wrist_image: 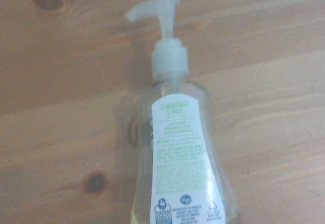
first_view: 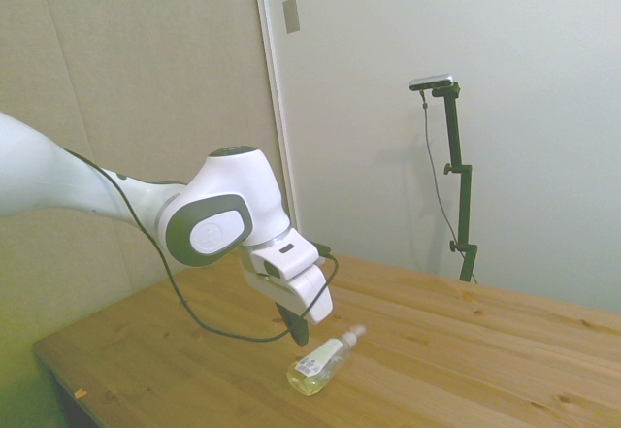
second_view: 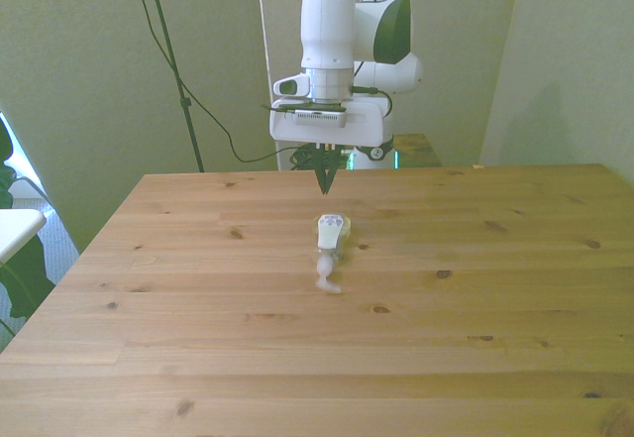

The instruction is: Knock down the sanitizer

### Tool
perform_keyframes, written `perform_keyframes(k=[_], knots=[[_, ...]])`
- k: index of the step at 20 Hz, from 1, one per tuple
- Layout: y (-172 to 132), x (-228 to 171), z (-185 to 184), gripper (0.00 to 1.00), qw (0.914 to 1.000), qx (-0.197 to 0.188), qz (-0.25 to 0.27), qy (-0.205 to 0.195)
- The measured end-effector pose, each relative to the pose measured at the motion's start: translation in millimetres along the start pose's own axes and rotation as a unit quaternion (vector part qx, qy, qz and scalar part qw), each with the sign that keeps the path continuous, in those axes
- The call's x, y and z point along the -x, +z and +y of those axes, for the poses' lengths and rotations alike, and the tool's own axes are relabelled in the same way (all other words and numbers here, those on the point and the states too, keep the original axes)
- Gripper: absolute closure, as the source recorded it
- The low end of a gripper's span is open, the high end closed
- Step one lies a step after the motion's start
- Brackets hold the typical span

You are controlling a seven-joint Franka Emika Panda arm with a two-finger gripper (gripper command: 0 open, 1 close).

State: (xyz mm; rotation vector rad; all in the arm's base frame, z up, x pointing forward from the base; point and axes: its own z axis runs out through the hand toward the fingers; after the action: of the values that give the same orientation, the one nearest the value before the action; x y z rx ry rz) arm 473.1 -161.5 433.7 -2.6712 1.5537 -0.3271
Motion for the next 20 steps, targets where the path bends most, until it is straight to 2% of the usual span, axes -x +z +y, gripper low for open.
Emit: perform_keyframes(k=[8, 9, 14, 20], knots=[[15.1, -30.7, -21.9, 1.00, 0.9996, -0.011, 0.016, 0.021], [16.1, -32.9, -22.5, 0.00, 0.9996, -0.011, 0.016, 0.022], [16.1, -32.7, -21.6, 0.00, 0.9996, -0.009, 0.014, 0.023], [7.5, -14.3, -13.4, 0.00, 0.9998, -0.011, 0.009, 0.014]])
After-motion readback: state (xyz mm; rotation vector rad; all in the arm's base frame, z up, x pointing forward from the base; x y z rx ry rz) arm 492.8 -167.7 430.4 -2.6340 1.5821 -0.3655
